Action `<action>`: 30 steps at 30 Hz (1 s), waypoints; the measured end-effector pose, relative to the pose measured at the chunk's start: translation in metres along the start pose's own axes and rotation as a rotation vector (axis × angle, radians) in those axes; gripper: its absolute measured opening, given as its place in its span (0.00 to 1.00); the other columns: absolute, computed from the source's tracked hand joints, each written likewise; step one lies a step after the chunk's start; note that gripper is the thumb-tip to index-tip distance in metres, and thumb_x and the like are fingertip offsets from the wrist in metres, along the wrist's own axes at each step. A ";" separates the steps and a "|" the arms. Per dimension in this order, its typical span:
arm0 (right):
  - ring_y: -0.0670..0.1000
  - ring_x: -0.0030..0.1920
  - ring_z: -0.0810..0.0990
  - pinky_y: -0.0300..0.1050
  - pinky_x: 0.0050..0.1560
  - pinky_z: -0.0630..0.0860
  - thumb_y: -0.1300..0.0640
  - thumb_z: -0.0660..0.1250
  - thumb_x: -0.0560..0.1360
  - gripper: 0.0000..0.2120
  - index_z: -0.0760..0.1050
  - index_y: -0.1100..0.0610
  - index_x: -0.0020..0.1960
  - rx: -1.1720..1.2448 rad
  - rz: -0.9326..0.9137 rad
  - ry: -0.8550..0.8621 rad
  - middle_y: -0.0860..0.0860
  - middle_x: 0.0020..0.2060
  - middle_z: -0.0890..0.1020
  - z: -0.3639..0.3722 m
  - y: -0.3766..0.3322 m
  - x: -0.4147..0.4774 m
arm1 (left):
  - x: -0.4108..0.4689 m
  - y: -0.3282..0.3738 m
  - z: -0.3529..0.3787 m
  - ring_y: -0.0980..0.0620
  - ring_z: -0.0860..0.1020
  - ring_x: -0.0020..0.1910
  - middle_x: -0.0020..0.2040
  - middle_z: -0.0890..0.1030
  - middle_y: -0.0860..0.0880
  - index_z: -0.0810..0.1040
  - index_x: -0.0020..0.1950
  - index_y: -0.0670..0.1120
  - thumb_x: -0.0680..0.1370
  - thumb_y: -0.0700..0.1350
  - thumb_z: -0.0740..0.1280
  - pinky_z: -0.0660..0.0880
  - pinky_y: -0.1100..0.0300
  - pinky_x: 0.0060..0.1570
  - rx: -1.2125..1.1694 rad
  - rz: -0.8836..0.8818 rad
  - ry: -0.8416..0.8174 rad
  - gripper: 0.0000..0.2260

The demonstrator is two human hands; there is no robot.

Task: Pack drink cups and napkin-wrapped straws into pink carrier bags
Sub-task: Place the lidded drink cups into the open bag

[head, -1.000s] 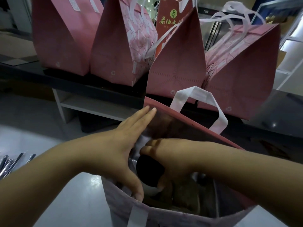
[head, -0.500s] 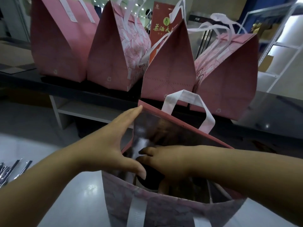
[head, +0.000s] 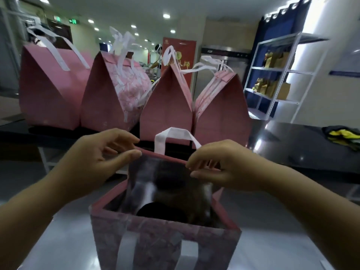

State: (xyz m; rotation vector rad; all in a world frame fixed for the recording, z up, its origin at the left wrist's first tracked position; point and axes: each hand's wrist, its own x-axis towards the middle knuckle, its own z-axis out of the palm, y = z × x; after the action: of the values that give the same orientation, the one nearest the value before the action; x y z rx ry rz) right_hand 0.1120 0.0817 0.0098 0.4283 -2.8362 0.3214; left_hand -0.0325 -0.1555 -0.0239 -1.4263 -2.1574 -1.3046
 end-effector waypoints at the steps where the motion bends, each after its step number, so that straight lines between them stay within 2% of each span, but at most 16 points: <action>1: 0.42 0.43 0.81 0.34 0.45 0.77 0.50 0.68 0.74 0.10 0.81 0.53 0.51 0.023 0.020 0.056 0.45 0.44 0.83 -0.007 0.005 -0.009 | 0.007 0.011 0.003 0.61 0.81 0.42 0.45 0.82 0.60 0.77 0.51 0.60 0.67 0.63 0.65 0.76 0.70 0.43 0.000 0.024 -0.002 0.15; 3: 0.41 0.43 0.81 0.35 0.44 0.78 0.50 0.69 0.73 0.09 0.81 0.53 0.51 0.067 0.071 0.166 0.45 0.43 0.84 -0.022 0.015 -0.031 | 0.024 0.034 0.016 0.60 0.81 0.39 0.41 0.83 0.58 0.79 0.48 0.58 0.67 0.62 0.67 0.77 0.69 0.40 -0.024 0.065 -0.017 0.14; 5: 0.43 0.41 0.82 0.39 0.42 0.80 0.53 0.71 0.73 0.07 0.82 0.54 0.49 0.107 0.131 0.268 0.46 0.40 0.84 -0.035 0.028 -0.055 | 0.043 0.058 0.035 0.58 0.82 0.38 0.39 0.83 0.56 0.80 0.47 0.57 0.66 0.62 0.67 0.77 0.65 0.40 -0.048 0.111 -0.052 0.14; 8: 0.46 0.38 0.82 0.44 0.40 0.80 0.51 0.71 0.72 0.07 0.82 0.53 0.47 0.087 0.215 0.379 0.45 0.37 0.84 -0.054 0.050 -0.096 | 0.073 0.097 0.070 0.57 0.81 0.38 0.38 0.83 0.57 0.81 0.45 0.56 0.66 0.62 0.67 0.77 0.62 0.39 -0.026 0.212 -0.146 0.14; 13: 0.45 0.37 0.82 0.34 0.37 0.76 0.52 0.73 0.72 0.02 0.82 0.49 0.44 0.048 0.340 0.425 0.43 0.36 0.83 -0.089 0.101 -0.178 | 0.114 0.157 0.144 0.59 0.81 0.37 0.37 0.82 0.59 0.80 0.45 0.56 0.67 0.63 0.66 0.77 0.60 0.37 -0.005 0.320 -0.249 0.14; 18: 0.45 0.38 0.81 0.35 0.39 0.75 0.49 0.72 0.70 0.04 0.81 0.48 0.43 0.026 0.557 0.430 0.44 0.35 0.83 -0.118 0.169 -0.266 | 0.151 0.204 0.237 0.61 0.80 0.37 0.36 0.82 0.57 0.80 0.45 0.56 0.69 0.66 0.67 0.77 0.63 0.37 -0.001 0.300 -0.308 0.16; 21: 0.41 0.37 0.80 0.34 0.39 0.75 0.50 0.72 0.71 0.02 0.80 0.46 0.41 -0.017 0.681 0.401 0.43 0.34 0.82 -0.134 0.210 -0.310 | 0.169 0.228 0.295 0.61 0.79 0.38 0.36 0.81 0.56 0.80 0.45 0.56 0.68 0.63 0.66 0.78 0.65 0.38 -0.002 0.246 -0.333 0.13; 24: 0.39 0.36 0.79 0.33 0.38 0.73 0.49 0.71 0.72 0.03 0.79 0.46 0.41 -0.083 0.786 0.377 0.41 0.34 0.81 -0.151 0.249 -0.346 | 0.184 0.243 0.348 0.61 0.79 0.37 0.36 0.81 0.56 0.80 0.44 0.56 0.69 0.60 0.68 0.79 0.61 0.39 -0.028 0.186 -0.324 0.10; 28: 0.46 0.42 0.79 0.42 0.41 0.75 0.47 0.69 0.74 0.08 0.79 0.51 0.46 -0.193 0.950 0.417 0.45 0.40 0.81 -0.177 0.308 -0.377 | 0.203 0.254 0.405 0.60 0.79 0.38 0.38 0.82 0.56 0.80 0.43 0.57 0.70 0.59 0.68 0.80 0.57 0.42 -0.083 0.103 -0.327 0.08; 30: 0.49 0.46 0.77 0.44 0.43 0.72 0.48 0.68 0.75 0.10 0.78 0.53 0.51 -0.273 1.027 0.480 0.48 0.45 0.80 -0.186 0.332 -0.380 | 0.210 0.256 0.419 0.58 0.80 0.38 0.38 0.82 0.56 0.80 0.43 0.56 0.70 0.59 0.67 0.79 0.55 0.43 -0.097 0.076 -0.312 0.09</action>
State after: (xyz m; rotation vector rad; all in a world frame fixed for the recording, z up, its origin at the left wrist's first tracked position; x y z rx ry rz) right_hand 0.3986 0.5368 0.0195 -1.0419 -2.3194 0.1643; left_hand 0.1849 0.3317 0.0054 -1.8395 -2.2255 -1.2449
